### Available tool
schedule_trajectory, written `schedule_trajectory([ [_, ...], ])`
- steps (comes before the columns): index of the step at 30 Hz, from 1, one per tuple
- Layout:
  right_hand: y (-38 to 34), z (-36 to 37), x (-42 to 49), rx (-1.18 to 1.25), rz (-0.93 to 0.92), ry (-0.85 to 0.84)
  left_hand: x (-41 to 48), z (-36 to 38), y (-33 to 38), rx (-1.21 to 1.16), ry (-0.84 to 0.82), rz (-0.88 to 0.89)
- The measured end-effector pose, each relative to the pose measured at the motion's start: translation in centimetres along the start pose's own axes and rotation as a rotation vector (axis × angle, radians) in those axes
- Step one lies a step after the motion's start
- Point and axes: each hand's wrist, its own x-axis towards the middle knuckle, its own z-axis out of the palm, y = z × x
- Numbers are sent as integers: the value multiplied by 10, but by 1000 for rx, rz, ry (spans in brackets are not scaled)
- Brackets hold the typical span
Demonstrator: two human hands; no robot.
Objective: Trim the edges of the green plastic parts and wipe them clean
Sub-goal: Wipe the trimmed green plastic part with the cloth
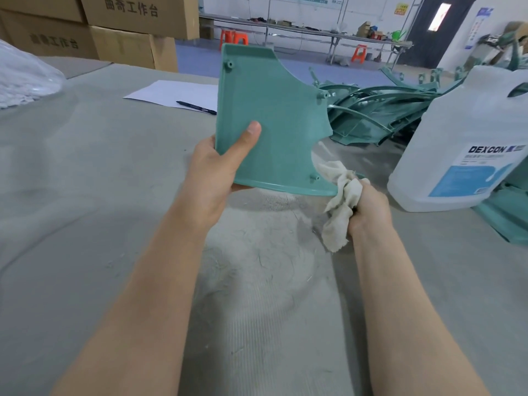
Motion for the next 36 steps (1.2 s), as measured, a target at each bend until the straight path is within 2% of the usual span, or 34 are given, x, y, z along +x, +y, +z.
schedule_trajectory([
  [4, 0, -1, -1, -23, -63, 26, 6, -5, -3, -88, 81, -62],
  [7, -3, 0, -4, 41, 0, 78, 11, -13, -3, -322, 196, -183],
  [11, -2, 5, -11, -96, -85, 94, 14, -22, -3, -596, 309, -236],
  [18, 2, 6, -9, -158, -251, 87, 14, -26, -1, -561, 433, -299],
  [22, 5, 7, -9, -27, -299, 52, 10, -22, 1, -600, 421, -233],
  [25, 4, 11, -11, 145, -203, 108, 7, -16, -3, -663, 403, -175],
  [28, 4, 14, -13, 272, -146, 135, 10, -20, -2, -873, 491, -212],
  [31, 8, 18, -16, 307, -133, 120, 12, -23, 1, -1019, 459, -198],
  [33, 11, 26, -18, 231, -148, 88, 12, -17, -1, -989, 384, -187],
  [36, 21, 39, -24, -60, -220, -35, 12, -3, -7, -822, 308, -204],
])
